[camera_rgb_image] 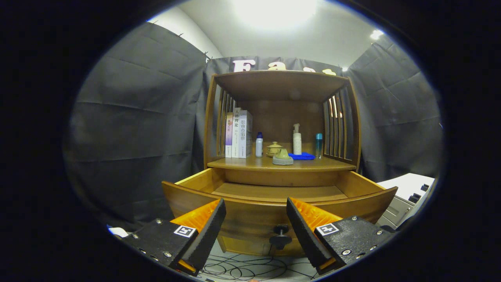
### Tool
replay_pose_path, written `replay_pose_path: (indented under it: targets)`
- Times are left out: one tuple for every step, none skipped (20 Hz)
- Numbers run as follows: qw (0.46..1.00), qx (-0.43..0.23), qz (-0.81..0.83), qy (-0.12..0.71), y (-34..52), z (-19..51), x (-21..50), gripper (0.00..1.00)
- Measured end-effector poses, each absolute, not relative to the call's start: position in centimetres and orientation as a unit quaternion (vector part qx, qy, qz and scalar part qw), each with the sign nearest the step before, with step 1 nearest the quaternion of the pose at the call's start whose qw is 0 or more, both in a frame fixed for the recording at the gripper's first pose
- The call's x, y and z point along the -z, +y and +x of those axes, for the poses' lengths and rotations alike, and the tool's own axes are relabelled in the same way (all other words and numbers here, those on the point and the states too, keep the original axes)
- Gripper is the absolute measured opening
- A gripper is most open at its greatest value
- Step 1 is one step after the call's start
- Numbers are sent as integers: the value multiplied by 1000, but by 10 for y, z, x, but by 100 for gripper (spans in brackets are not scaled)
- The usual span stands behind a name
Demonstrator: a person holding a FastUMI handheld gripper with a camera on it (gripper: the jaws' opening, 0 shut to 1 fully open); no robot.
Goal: Pull open the drawer, take out the items inside it, and place them on the countertop above the cabinet.
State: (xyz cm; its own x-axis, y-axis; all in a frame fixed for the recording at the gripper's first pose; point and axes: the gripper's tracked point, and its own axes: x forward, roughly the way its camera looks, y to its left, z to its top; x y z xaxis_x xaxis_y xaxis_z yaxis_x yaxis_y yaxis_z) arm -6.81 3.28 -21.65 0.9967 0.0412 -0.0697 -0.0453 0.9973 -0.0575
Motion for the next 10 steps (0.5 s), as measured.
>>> replay_pose_path:
  targets:
    - [999,-23,-31,37,35,-69,223,96]
    - [998,-21,-34,40,34,-70,228,96]
    - [998,-17,-40,44,31,-70,235,96]
    - [998,-13,-45,50,28,-69,243,96]
    - [997,-9,-48,58,25,-70,252,97]
    - [997,-4,-49,65,20,-70,259,97]
    - [996,2,-50,71,15,-69,265,97]
    - [996,9,-48,75,10,-68,270,97]
    - [996,15,-45,77,7,-66,273,97]
    - [996,18,-44,79,4,-64,277,97]
